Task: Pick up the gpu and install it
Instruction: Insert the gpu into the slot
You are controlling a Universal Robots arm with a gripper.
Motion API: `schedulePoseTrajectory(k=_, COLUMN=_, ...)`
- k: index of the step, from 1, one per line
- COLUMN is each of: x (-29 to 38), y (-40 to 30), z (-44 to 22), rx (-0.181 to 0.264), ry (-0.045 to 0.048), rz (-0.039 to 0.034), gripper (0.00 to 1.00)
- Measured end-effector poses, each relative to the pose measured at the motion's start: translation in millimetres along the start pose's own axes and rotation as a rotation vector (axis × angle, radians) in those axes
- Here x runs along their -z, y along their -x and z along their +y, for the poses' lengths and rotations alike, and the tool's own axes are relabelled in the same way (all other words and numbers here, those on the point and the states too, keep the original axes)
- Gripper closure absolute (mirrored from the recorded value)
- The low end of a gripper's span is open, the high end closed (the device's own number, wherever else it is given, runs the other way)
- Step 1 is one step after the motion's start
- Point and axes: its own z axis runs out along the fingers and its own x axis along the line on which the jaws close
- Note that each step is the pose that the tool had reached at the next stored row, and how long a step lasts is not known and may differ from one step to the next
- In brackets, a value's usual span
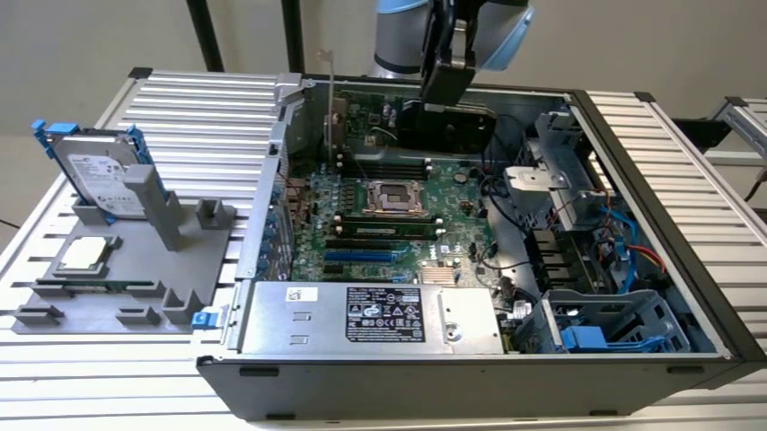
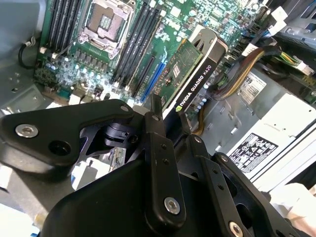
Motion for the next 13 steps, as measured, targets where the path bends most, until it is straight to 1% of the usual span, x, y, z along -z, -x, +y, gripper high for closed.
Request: schedulePoseTrajectory(k=13, x=-12.0, y=-0.1, z=-0.5, rx=0.000, ry=-0.0020, rz=0.0003, gripper=1.00)
